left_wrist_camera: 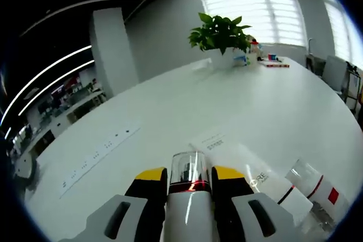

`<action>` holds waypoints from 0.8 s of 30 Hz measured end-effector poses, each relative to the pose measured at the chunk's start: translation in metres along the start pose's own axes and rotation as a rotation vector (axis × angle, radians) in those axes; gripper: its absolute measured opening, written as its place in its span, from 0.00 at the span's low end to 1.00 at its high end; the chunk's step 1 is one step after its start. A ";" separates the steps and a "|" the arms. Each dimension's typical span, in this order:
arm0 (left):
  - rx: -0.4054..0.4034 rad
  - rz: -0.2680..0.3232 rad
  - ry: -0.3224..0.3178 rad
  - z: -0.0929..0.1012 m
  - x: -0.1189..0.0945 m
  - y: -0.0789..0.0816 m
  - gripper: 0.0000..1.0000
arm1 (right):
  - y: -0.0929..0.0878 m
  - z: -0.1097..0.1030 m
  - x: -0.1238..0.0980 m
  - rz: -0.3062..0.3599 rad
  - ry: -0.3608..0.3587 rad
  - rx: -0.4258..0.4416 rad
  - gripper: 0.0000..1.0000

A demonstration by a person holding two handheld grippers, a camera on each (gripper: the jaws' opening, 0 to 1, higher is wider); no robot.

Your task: Arrange the skincare products in the storage area until every visible bottle or jar stands upright without overlapping.

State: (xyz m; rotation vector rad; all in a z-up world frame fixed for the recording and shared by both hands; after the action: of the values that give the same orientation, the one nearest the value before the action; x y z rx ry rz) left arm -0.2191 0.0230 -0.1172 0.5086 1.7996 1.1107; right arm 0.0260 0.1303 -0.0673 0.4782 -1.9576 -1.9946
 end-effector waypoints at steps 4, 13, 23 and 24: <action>0.016 -0.005 -0.004 0.004 -0.003 -0.002 0.30 | 0.001 0.000 0.000 0.006 0.002 0.002 0.71; 0.025 -0.009 -0.039 -0.016 0.005 0.006 0.26 | 0.000 0.003 -0.002 0.006 -0.007 0.003 0.71; 0.033 0.008 -0.062 -0.035 0.010 0.022 0.23 | -0.001 0.003 -0.001 0.002 -0.005 0.005 0.71; 0.038 0.008 -0.064 -0.036 0.011 0.022 0.23 | -0.001 0.003 -0.001 0.003 -0.006 0.004 0.71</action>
State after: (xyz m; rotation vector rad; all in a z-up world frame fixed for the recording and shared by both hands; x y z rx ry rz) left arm -0.2579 0.0250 -0.0977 0.5685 1.7673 1.0564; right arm 0.0254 0.1336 -0.0681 0.4709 -1.9647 -1.9929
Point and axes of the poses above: the point that each gripper's makers call its tool centre point, and the gripper's own axes: x roughly forward along the fingers, z roughly to its right, y roughly out of its top, the point moved 10 cm from there along -x, roughly backward along the fingers
